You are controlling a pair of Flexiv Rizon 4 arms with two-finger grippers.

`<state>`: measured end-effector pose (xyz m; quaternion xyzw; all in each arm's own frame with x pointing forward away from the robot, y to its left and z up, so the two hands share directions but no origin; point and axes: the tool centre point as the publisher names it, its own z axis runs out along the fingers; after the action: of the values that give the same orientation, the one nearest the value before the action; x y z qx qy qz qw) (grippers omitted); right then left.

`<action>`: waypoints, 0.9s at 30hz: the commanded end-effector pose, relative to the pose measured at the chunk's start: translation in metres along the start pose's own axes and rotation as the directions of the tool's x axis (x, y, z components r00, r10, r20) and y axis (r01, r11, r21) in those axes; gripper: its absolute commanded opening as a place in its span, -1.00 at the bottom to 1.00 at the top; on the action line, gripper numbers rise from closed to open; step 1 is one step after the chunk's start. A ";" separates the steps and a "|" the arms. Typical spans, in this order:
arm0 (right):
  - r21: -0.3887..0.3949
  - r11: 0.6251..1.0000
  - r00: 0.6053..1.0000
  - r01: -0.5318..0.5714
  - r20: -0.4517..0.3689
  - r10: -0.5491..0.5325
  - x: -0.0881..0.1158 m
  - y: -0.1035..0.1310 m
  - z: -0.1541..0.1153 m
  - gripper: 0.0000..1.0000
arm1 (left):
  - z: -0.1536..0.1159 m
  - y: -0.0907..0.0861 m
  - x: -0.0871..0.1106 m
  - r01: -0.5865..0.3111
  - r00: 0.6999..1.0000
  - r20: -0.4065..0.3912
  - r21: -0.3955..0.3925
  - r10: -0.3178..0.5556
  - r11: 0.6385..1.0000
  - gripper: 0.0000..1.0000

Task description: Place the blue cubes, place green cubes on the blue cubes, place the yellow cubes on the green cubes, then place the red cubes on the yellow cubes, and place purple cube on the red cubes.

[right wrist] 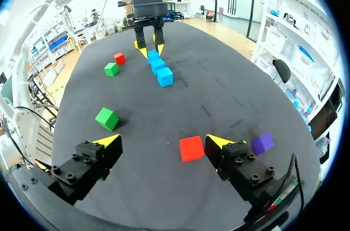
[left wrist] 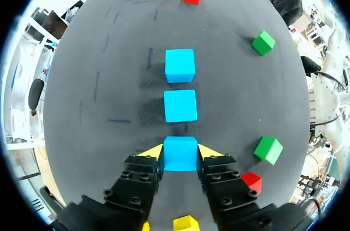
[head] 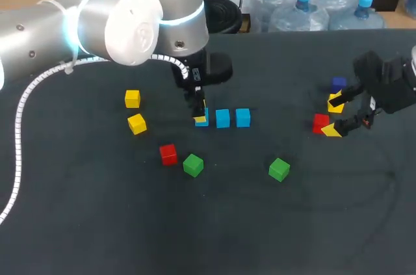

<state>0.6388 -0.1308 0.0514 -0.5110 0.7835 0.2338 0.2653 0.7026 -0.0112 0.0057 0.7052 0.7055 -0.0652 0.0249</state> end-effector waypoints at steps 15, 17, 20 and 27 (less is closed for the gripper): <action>0.000 1.000 1.000 0.000 0.000 0.000 0.000 0.000 0.001 1.00 | 0.002 -0.004 0.000 0.007 1.000 0.003 -0.003 -0.007 1.000 -1.00; 0.000 1.000 1.000 0.000 0.000 0.000 0.000 0.000 0.001 1.00 | 0.002 -0.004 0.000 0.007 1.000 0.001 -0.002 -0.007 1.000 -1.00; 0.000 1.000 1.000 0.000 0.000 0.000 0.000 0.000 0.001 1.00 | 0.003 -0.005 0.001 0.008 1.000 -0.001 0.000 -0.008 1.000 -1.00; 0.000 1.000 1.000 0.000 0.000 0.000 0.000 0.000 0.001 1.00 | 0.004 -0.004 0.003 0.011 1.000 -0.005 0.004 -0.011 1.000 -1.00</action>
<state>0.6388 -0.1308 0.0514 -0.5110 0.7835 0.2338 0.2653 0.6980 -0.0089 0.0012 0.7017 0.7091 -0.0654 0.0225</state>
